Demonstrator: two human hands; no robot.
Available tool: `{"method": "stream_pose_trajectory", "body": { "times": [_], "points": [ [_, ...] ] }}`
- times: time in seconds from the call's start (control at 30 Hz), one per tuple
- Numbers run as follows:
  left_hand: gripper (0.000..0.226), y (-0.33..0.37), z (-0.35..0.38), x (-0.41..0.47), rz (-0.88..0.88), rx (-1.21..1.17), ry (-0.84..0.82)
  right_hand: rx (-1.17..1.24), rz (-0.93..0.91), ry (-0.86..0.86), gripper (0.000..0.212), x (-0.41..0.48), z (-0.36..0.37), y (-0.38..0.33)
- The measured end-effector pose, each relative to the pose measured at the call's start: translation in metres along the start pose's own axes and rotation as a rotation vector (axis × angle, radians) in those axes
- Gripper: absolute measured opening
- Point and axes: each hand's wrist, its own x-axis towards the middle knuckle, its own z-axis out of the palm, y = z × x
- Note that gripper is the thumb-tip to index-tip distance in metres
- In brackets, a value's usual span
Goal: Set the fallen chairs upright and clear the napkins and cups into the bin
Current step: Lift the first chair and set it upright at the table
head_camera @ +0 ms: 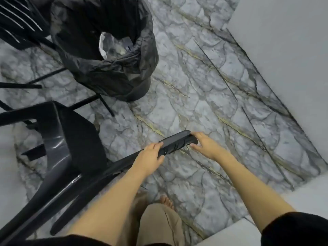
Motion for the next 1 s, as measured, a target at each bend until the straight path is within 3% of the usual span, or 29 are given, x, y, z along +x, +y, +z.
{"method": "stream_pose_trajectory", "body": {
  "times": [0.2, 0.47, 0.63, 0.77, 0.93, 1.0],
  "points": [
    [0.050, -0.004, 0.020, 0.063, 0.113, -0.002, 0.095, 0.071, -0.084, 0.090, 0.046, 0.053, 0.020, 0.025],
    [0.043, -0.013, 0.043, 0.086, 0.159, 0.021, 0.312, 0.471, -0.096, 0.298, 0.014, 0.074, 0.051, 0.044],
    [0.040, -0.016, 0.041, 0.090, 0.187, -0.056, 0.301, 0.641, -0.040, 0.478, 0.056, 0.073, 0.065, 0.037],
    [0.040, -0.019, 0.038, 0.063, 0.200, -0.072, 0.244, 0.650, -0.024, 0.503, 0.064, 0.043, 0.072, 0.018],
    [0.052, -0.016, 0.008, -0.017, 0.253, -0.097, 0.385, 0.640, -0.049, 0.520, 0.030, -0.024, 0.058, -0.045],
    [0.061, -0.011, -0.015, -0.055, 0.286, -0.157, 0.420, 0.636, -0.085, 0.556, 0.030, -0.053, 0.046, -0.077]
  ]
}}
